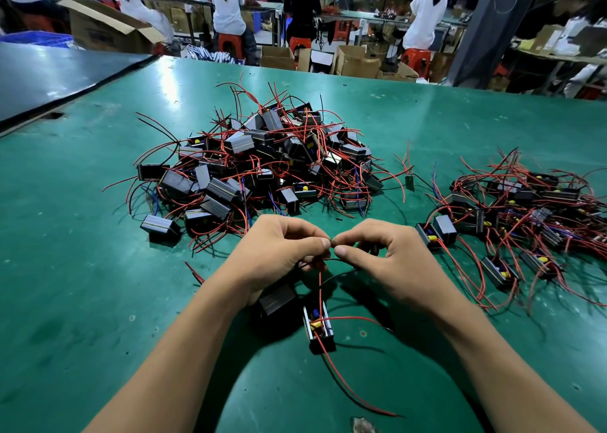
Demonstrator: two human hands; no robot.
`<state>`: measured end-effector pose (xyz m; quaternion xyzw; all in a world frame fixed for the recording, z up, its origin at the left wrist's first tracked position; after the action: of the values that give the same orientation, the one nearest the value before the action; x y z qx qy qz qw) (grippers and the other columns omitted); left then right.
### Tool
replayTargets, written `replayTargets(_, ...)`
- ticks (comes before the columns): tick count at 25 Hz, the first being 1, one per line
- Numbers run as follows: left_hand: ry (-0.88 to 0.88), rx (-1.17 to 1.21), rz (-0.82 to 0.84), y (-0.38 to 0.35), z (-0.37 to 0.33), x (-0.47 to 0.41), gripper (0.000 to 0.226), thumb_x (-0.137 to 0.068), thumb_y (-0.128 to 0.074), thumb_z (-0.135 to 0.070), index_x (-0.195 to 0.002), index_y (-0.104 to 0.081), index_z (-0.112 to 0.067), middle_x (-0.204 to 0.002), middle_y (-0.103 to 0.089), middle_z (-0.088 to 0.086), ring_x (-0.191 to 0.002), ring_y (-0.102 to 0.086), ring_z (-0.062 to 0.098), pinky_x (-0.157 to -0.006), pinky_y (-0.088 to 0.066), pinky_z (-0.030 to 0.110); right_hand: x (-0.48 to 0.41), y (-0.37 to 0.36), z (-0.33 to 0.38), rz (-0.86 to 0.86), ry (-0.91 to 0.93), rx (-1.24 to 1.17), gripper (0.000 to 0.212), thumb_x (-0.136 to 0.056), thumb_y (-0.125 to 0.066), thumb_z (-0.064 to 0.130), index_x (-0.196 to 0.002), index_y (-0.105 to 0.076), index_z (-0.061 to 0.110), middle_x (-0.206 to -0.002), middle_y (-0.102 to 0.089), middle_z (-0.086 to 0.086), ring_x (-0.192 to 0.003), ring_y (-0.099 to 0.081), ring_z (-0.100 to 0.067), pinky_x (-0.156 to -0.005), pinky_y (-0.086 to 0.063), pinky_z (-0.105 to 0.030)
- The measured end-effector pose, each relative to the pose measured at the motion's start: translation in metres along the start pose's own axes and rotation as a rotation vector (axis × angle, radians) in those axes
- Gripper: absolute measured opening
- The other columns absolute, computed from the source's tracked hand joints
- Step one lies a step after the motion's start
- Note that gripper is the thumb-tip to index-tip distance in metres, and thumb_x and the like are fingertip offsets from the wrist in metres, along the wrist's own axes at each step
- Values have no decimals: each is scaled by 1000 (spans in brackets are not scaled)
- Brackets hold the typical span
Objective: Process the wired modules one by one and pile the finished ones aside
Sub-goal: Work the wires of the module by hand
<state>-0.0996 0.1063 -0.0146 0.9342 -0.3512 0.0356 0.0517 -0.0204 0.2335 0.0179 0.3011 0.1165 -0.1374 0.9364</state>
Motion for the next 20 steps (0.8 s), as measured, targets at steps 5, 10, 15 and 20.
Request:
replayTargets(5,11,-4,21,-2,0,1,6,-87,-69,-2,-87,-72,3,-70,-71,8,-54,-63,11,-54,-47,18,2,7,19,-96,221,136,15,-82,-82,18,-96,-78,16,-86,-72,9,-74,-66,-10,-67,-46,-12)
replayTargets(10,10,-51,40,-5,-2,2,8,-86,-71,-5,-89,-73,3,-68,-72,5,-56,-63,12,-58,-49,21,2,6,21,-85,218,115,4,-85,-79,25,-86,-77,22,-78,-69,13,-70,-63,-4,-63,-43,-10)
replayTargets(15,11,-56,78,-9,-4,5,4,-84,-73,-6,-84,-76,-4,-70,-72,9,-61,-56,20,-66,-47,30,1,-17,-25,72,-297,-273,23,-91,-70,23,-69,-69,18,-56,-53,12,-52,-45,-1,-49,-36,-12)
replayTargets(20,30,-36,61,-8,-3,4,8,-86,-71,-4,-90,-73,2,-70,-71,8,-63,-64,20,-65,-46,30,1,-10,-18,-10,-210,-248,16,-88,-76,23,-74,-69,18,-61,-59,11,-54,-48,-5,-51,-40,-15)
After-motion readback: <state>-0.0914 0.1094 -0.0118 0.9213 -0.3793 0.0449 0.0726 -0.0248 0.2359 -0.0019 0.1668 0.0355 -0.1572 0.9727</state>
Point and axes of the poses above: each hand's wrist, its own x-axis away from the middle knuckle, its own y-axis out of the back of the hand, z = x × y, the point moved 10 cm from there along -x, towards the middle knuckle
